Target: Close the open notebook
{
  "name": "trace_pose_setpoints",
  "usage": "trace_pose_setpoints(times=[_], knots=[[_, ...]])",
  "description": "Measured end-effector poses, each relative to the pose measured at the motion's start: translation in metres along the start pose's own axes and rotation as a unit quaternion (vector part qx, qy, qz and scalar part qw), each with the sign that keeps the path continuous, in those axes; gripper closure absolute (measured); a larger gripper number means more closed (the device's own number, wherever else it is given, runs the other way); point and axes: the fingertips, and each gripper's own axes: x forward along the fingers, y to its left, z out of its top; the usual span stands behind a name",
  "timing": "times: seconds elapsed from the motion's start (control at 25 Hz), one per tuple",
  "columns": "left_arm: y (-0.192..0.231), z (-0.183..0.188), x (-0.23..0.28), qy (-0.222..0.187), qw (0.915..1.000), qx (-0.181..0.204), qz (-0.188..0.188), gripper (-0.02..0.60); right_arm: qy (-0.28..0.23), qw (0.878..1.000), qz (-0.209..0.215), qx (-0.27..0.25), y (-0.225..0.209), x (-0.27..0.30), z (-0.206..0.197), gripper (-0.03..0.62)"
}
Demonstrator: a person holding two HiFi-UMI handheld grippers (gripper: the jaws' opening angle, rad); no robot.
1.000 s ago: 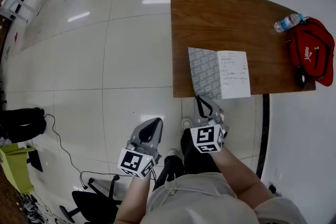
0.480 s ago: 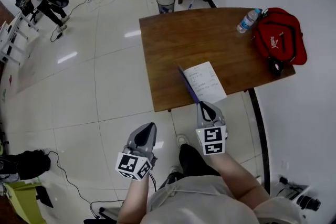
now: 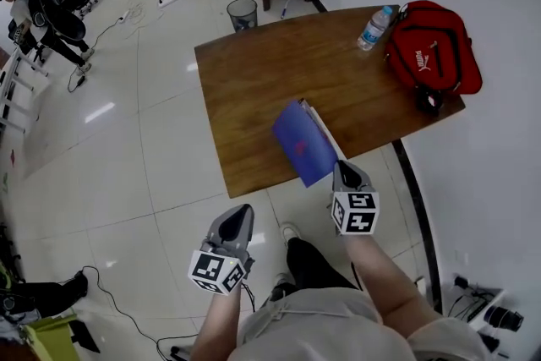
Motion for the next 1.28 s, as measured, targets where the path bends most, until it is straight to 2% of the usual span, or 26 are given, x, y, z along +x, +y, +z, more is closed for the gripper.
trace_pose_setpoints(times=[0.32,0.52,0.68,0.8,0.92,1.2,1.28], knots=[[0.013,-0.019,0.042,0.033,0.9993,-0.018,0.003,0.575,0.070,0.997,-0.024,0.032,-0.045,0.045,-0.049,0.588],[0.027,-0.027,0.062,0.039,0.9987,-0.030,0.014,0.575,0.096,0.993,-0.022,0.068,-0.044,0.061,-0.068,0.581],[0.040,-0.029,0.070,0.036,0.9984,-0.036,0.026,0.575,0.091,0.992,-0.016,0.083,-0.031,0.066,-0.069,0.580],[0.046,-0.025,0.072,0.030,0.9983,-0.036,0.035,0.575,0.091,0.993,-0.009,0.068,-0.024,0.069,-0.067,0.557],[0.045,-0.014,0.065,0.019,0.9986,-0.031,0.038,0.575,0.080,0.995,-0.007,0.052,-0.024,0.062,-0.057,0.477],[0.020,0.019,0.026,-0.025,0.9988,-0.005,0.040,0.575,-0.004,0.999,0.013,-0.032,-0.013,0.009,0.003,0.459],[0.008,0.030,0.007,-0.044,0.9982,0.005,0.041,0.575,-0.037,0.997,0.020,-0.071,-0.003,-0.014,0.021,0.479]])
